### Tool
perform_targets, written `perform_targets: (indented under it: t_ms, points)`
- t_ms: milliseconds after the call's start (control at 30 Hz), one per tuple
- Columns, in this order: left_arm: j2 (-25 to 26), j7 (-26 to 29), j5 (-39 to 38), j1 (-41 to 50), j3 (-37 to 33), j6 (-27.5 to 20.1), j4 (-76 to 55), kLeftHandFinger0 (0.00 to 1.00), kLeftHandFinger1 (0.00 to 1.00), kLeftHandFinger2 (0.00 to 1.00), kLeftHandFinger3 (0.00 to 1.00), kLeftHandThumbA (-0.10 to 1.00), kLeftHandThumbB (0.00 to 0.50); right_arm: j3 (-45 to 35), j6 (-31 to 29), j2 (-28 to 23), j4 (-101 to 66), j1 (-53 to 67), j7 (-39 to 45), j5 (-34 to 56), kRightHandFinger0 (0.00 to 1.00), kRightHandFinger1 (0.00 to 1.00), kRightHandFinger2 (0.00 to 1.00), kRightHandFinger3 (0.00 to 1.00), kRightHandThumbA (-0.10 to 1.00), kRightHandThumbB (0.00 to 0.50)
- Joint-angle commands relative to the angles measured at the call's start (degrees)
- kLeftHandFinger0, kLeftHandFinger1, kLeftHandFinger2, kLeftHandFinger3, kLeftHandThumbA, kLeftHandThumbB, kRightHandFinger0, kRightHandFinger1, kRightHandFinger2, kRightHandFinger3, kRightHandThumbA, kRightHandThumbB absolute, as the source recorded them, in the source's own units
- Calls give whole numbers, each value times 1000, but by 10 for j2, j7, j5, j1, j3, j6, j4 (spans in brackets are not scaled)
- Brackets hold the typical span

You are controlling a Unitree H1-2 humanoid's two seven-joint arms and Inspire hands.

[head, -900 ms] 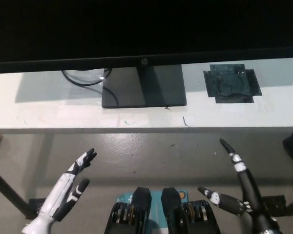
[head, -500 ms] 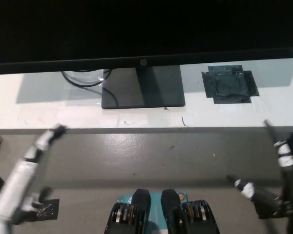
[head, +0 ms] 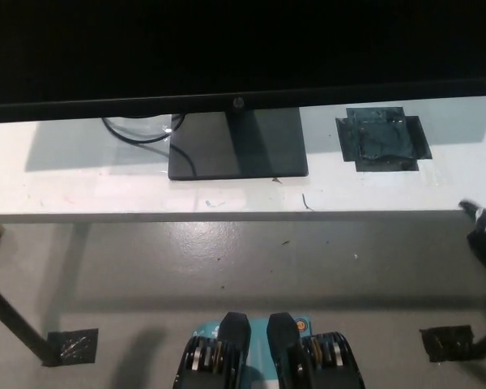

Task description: The monitor is placed at the center of the table and the robot uses both its hand to grab the left and right sides of the monitor to tilt the angle of the monitor downwards

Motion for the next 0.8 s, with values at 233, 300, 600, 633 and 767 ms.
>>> perform_targets:
  t_ms: [233,300,600,633,767]
  points:
    - [90,-7,-2,-97,22,16,111,1000,1000,1000,1000,1000,434,-50,42,-59,153,-152,161,169,1000,1000,1000,1000,1000,455]
    - [91,-6,-2,-97,21,14,113,1000,1000,1000,1000,1000,434,-54,39,-57,157,-153,169,170,1000,1000,1000,1000,1000,455]
    - [132,-16,25,-146,3,50,146,1000,1000,1000,1000,994,371,-67,83,-68,320,-275,246,187,1000,1000,1000,1000,1000,500]
    - [132,-16,24,-146,3,51,147,1000,1000,1000,1000,994,371,-68,82,-68,322,-276,248,186,1000,1000,1000,1000,1000,500]
    - [152,-31,35,-173,-14,76,151,1000,1000,1000,1000,949,330,-64,89,-70,422,-353,313,202,1000,1000,1000,1000,1000,394]
